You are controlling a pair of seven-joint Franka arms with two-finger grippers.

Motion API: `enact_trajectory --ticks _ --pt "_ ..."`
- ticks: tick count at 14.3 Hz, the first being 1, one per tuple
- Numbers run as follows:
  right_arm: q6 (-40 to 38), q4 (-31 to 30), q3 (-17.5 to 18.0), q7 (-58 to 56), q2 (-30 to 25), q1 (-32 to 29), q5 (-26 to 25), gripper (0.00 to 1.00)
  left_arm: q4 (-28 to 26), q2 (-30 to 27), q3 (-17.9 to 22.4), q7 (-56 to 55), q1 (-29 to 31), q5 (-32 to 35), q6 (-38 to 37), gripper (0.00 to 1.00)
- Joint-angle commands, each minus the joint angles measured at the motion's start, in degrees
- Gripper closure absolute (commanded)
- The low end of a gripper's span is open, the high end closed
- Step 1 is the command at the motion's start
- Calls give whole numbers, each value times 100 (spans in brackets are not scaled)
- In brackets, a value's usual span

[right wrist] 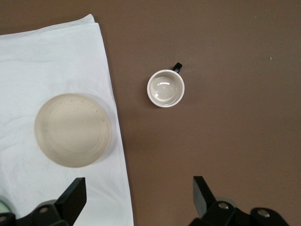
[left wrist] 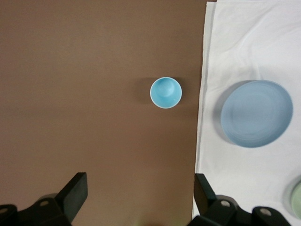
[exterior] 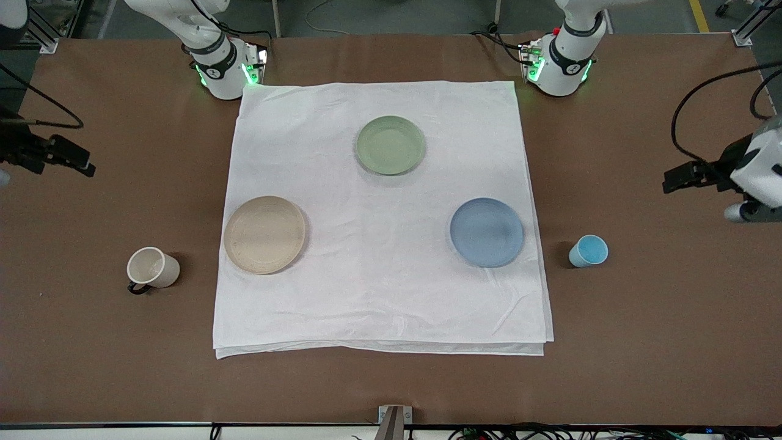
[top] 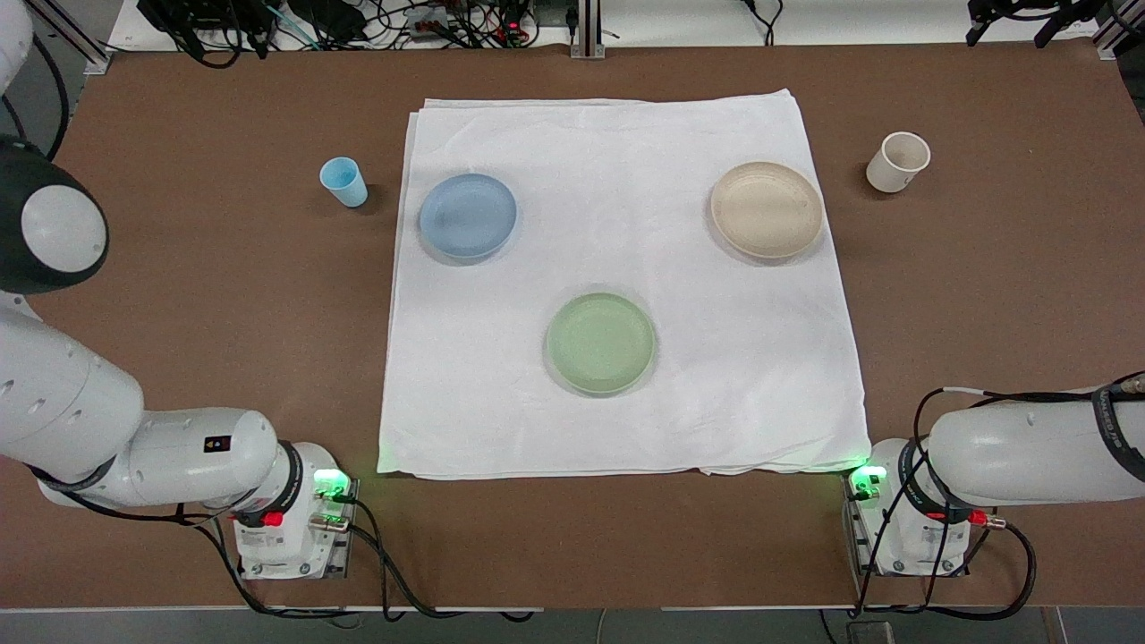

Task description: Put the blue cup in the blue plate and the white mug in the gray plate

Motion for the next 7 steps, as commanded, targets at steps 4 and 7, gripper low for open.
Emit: enact_trajectory --ticks 4,7 --pt "1256 258 11 146 1607 -412 -4 0 -1865 129 -14 -115 69 8 2453 0" --pt "1914 240 11 682 2284 -597 66 0 -2726 270 -14 -107 121 -1 3876 11"
